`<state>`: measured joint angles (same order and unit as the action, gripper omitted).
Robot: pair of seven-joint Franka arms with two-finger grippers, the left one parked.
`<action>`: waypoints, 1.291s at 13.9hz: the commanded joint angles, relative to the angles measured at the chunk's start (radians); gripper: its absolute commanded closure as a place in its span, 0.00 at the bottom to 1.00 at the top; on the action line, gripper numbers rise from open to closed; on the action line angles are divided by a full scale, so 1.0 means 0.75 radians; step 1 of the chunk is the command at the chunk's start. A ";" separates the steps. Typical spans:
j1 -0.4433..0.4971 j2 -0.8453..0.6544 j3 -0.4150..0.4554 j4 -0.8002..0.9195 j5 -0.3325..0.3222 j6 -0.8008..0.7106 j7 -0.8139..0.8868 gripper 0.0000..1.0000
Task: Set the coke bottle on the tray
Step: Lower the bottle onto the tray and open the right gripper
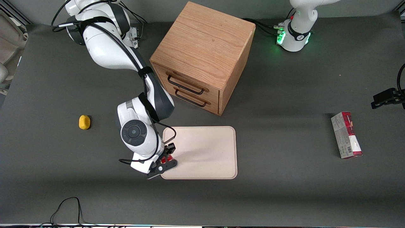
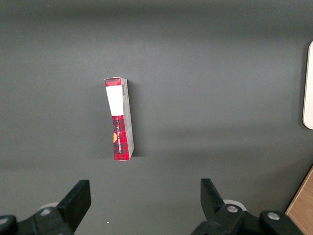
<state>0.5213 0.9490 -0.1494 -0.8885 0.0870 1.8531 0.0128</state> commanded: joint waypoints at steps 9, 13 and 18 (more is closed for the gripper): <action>-0.010 -0.016 0.011 0.043 0.033 -0.018 0.016 0.00; -0.010 -0.144 0.005 0.043 0.025 -0.190 0.016 0.00; -0.014 -0.355 -0.005 0.041 0.001 -0.445 0.016 0.00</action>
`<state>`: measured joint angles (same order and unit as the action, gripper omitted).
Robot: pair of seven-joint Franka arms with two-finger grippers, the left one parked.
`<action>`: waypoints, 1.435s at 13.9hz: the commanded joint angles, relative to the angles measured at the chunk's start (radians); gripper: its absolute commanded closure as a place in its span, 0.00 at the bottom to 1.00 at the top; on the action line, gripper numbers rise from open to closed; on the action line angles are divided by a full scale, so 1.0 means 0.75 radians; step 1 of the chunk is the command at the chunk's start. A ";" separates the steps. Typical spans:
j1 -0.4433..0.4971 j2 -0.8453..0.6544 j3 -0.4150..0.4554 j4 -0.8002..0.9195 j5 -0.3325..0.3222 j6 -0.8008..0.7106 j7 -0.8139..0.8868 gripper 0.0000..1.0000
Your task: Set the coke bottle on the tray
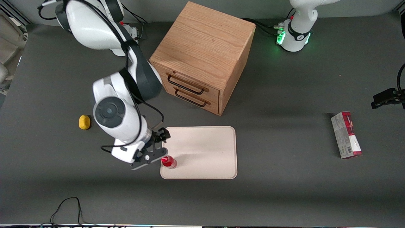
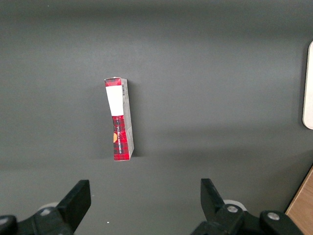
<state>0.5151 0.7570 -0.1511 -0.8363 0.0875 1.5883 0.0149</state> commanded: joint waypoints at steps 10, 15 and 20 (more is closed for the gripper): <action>-0.069 -0.716 -0.048 -0.480 -0.121 -0.320 -0.014 0.00; -0.322 -0.943 -0.034 -0.727 -0.088 -0.247 -0.014 0.00; -0.484 -1.095 -0.034 -0.940 -0.084 -0.122 -0.115 0.00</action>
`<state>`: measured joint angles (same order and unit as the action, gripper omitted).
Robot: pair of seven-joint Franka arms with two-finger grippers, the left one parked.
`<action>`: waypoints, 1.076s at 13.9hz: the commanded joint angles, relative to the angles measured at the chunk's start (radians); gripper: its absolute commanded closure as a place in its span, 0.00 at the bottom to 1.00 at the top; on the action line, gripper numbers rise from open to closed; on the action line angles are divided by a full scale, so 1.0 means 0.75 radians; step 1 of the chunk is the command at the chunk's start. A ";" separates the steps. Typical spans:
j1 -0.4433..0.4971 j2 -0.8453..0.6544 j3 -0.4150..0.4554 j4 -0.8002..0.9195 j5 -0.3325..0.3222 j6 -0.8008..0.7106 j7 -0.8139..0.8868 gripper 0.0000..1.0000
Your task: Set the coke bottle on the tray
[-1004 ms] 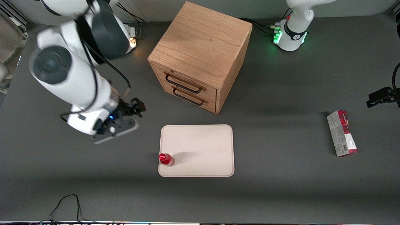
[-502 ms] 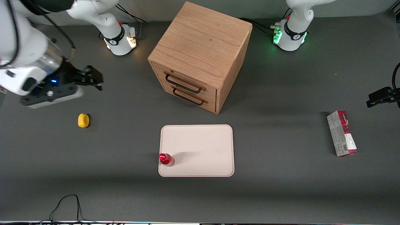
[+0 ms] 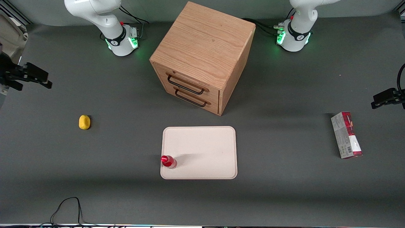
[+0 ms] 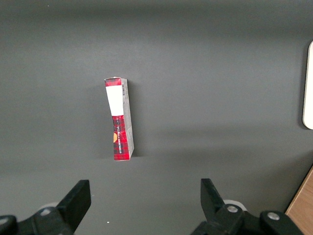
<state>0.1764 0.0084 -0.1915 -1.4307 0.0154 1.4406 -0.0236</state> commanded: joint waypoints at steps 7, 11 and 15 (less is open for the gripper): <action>-0.023 -0.120 0.008 -0.189 -0.106 0.016 -0.083 0.00; -0.175 -0.118 0.134 -0.189 -0.108 0.014 -0.097 0.00; -0.198 -0.120 0.159 -0.185 -0.108 0.004 -0.099 0.00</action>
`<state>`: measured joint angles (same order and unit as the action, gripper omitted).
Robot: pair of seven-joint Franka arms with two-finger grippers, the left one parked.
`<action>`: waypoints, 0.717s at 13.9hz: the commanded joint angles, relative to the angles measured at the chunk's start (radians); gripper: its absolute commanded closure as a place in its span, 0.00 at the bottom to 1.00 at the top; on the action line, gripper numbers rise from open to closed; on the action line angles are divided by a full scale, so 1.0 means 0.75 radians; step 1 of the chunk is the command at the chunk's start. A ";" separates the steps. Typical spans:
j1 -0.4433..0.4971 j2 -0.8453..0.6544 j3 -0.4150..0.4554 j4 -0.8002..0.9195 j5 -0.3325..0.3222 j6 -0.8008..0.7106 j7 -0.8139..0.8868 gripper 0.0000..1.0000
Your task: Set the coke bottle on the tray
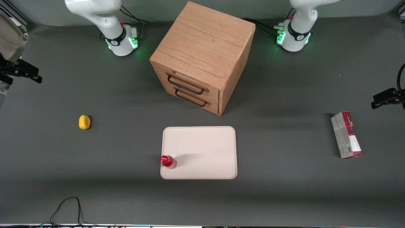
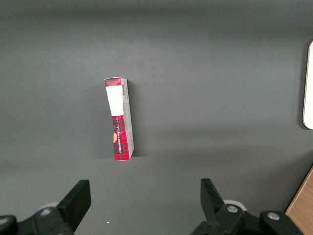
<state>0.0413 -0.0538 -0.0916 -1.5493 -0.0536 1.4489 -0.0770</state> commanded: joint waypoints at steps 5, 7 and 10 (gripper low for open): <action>-0.069 -0.022 0.042 -0.027 -0.010 -0.005 -0.028 0.00; -0.076 -0.022 0.061 -0.027 -0.008 -0.005 -0.028 0.00; -0.071 -0.024 0.061 -0.027 -0.006 -0.007 -0.024 0.00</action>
<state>0.0028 -0.0540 -0.0640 -1.5565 -0.0537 1.4487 -0.0794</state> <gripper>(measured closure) 0.000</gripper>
